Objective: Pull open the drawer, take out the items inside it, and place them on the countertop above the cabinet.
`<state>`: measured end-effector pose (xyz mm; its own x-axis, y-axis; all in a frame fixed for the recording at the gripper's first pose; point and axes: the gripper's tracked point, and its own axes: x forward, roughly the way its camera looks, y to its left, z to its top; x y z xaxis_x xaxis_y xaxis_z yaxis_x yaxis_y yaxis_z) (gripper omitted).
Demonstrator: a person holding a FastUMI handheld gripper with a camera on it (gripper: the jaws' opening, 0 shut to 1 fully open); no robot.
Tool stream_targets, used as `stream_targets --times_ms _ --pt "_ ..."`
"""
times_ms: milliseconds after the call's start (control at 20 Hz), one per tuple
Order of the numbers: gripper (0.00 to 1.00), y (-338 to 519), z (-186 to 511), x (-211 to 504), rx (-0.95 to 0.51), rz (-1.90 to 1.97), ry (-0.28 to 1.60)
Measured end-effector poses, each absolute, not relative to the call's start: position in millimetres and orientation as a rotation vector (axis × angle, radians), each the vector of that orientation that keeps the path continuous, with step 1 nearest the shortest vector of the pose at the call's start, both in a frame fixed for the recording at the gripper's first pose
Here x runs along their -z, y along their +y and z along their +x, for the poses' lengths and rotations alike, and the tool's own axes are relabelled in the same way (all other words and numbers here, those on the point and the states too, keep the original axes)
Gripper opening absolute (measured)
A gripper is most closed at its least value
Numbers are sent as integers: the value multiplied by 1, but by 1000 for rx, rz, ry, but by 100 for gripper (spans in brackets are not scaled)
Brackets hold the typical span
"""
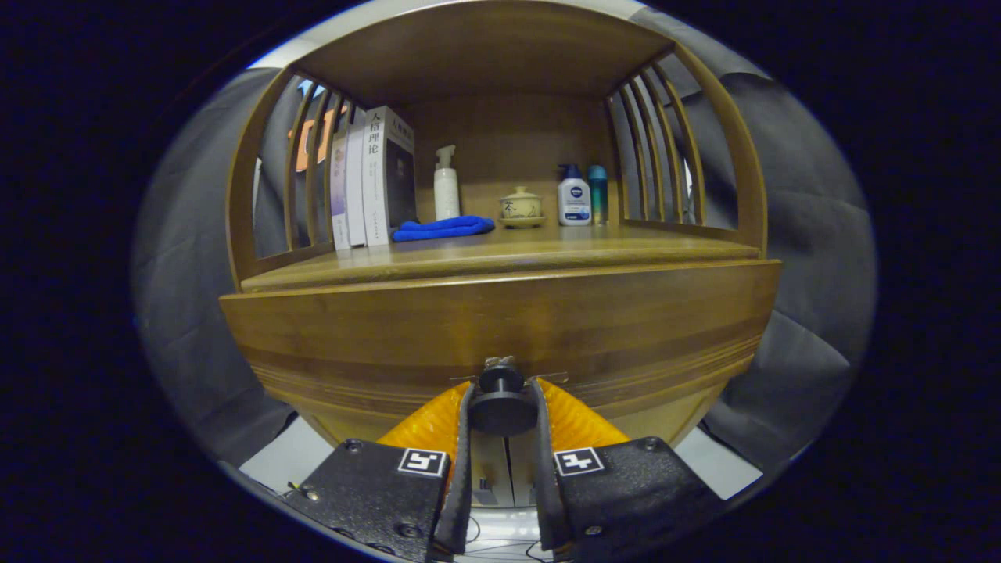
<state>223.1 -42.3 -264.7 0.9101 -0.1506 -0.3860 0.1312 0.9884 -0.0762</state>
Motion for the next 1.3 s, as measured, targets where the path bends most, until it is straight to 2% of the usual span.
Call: stream_targets --times_ms 850,1300 --pt "37 -33 104 265 109 -76 428" --pt "37 -26 67 267 66 -92 447"
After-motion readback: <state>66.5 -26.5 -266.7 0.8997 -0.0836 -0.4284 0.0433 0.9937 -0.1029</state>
